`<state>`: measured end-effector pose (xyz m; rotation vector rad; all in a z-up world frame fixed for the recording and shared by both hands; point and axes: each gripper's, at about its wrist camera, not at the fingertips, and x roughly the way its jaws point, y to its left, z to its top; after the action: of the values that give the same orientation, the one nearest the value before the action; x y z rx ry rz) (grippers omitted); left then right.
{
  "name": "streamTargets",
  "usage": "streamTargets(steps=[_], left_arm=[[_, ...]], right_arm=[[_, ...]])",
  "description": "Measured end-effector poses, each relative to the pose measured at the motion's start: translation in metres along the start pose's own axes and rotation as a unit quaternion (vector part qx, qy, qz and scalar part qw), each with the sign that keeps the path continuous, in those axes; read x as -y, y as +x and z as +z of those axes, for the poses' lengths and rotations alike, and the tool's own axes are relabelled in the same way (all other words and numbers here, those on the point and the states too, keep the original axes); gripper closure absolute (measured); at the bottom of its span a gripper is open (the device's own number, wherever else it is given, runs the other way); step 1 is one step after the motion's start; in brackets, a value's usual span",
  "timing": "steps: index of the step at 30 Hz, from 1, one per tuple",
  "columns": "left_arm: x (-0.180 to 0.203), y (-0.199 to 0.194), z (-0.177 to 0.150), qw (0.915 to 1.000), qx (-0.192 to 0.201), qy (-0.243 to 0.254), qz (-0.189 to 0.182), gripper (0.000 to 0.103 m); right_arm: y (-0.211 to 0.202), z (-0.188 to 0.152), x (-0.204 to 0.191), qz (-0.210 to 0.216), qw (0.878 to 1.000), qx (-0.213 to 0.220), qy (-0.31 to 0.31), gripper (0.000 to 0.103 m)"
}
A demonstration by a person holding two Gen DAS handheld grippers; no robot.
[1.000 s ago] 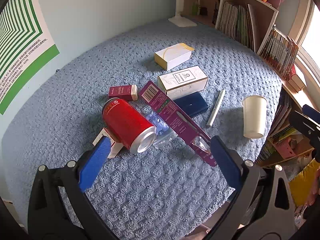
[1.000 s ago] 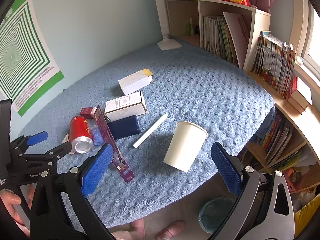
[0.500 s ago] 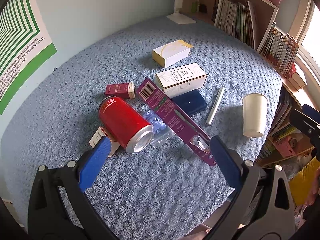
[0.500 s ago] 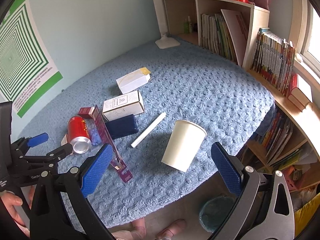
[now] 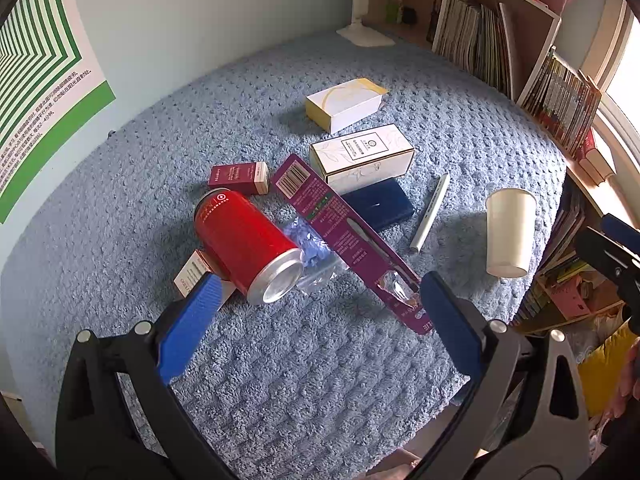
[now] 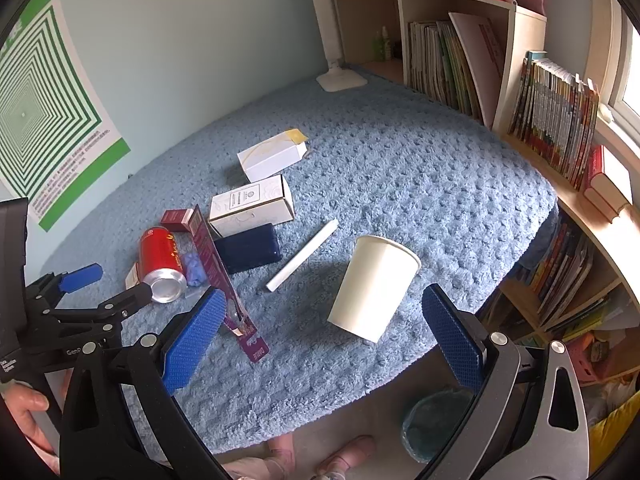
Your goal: Collect trash
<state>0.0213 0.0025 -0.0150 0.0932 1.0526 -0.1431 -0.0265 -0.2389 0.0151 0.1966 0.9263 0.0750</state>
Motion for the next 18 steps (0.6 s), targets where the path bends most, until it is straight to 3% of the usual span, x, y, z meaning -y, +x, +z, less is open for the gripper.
streamTargets(steps=[18], left_arm=[[0.0053,0.0039,0.0026,1.0000,-0.005,0.006,0.001,0.006]], right_arm=[[0.0025,-0.0006,0.0052,0.001,1.000,-0.004,0.004,0.006]])
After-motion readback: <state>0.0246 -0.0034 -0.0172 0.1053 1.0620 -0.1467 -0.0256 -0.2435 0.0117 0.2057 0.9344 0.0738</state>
